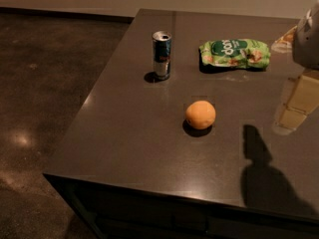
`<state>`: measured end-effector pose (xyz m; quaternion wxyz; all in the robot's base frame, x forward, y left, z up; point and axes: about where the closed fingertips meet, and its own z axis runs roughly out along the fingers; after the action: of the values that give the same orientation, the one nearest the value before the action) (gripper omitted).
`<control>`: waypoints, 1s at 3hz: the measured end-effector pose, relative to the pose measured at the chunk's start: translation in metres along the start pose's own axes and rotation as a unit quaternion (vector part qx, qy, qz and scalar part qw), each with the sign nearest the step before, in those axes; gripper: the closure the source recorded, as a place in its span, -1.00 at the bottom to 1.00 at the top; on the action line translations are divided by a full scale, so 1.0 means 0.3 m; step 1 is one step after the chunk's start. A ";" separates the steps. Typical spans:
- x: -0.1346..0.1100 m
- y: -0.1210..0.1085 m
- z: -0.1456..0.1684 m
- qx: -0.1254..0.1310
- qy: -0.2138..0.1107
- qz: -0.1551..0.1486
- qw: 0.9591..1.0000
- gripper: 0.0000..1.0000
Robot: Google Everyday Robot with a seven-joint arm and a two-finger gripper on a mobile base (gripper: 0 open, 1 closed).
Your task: Move orange near green rice chip bag
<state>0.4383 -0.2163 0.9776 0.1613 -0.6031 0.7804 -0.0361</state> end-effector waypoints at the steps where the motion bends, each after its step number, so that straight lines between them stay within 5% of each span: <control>1: 0.000 0.000 0.000 0.000 0.000 0.000 1.000 -1.00; 3: -0.068 -0.012 0.064 -0.013 -0.029 0.033 0.999 -1.00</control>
Offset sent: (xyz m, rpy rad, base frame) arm 0.0091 0.0042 -0.0077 0.0187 0.0189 -0.0360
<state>0.4519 -0.1953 0.9645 0.1771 -0.5795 0.7955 -0.0037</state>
